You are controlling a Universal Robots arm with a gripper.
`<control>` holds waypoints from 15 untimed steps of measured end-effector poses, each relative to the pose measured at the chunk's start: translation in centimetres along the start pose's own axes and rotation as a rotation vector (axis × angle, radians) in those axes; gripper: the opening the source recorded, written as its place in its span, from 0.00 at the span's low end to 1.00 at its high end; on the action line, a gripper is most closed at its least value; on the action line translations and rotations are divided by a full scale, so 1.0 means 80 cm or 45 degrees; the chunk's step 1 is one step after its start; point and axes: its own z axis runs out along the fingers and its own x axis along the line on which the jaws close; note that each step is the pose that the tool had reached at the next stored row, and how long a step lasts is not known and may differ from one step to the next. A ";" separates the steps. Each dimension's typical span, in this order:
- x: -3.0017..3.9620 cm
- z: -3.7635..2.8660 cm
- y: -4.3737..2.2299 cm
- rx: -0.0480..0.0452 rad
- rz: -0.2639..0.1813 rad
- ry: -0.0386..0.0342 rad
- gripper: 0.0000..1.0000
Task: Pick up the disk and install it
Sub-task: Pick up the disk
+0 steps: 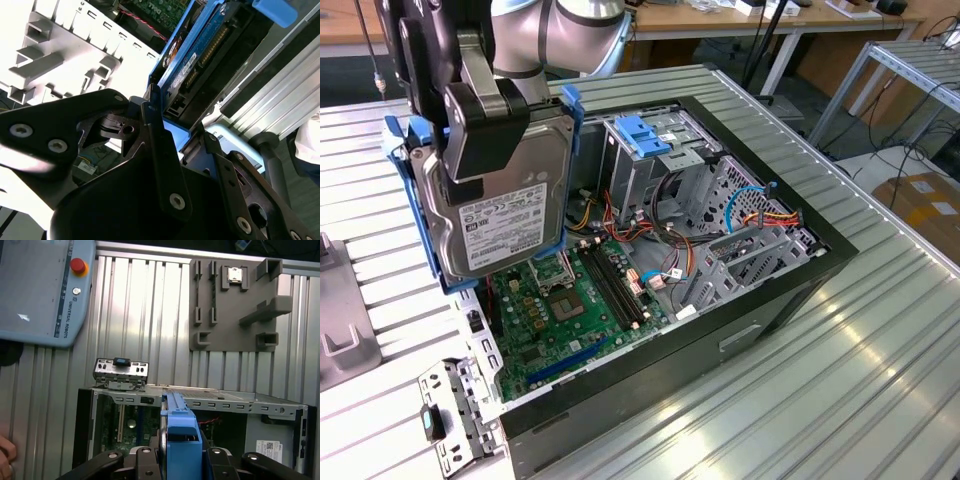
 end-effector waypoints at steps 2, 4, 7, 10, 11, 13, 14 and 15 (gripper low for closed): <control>0.0022 0.0000 -0.0003 0.000 0.000 0.0000 0.37; 0.0060 0.0001 -0.0018 0.000 0.000 0.0000 0.37; 0.0080 0.0001 -0.0041 0.000 0.000 0.0000 0.37; 0.0096 0.0001 -0.0074 0.000 0.000 0.0000 0.37; 0.0099 0.0002 -0.0081 0.000 0.000 -0.0001 0.37; 0.0104 0.0001 -0.0108 0.000 0.000 -0.0001 0.37; 0.0104 0.0001 -0.0119 0.000 0.000 0.0000 0.37; 0.0105 0.0001 -0.0127 0.000 0.000 -0.0001 0.37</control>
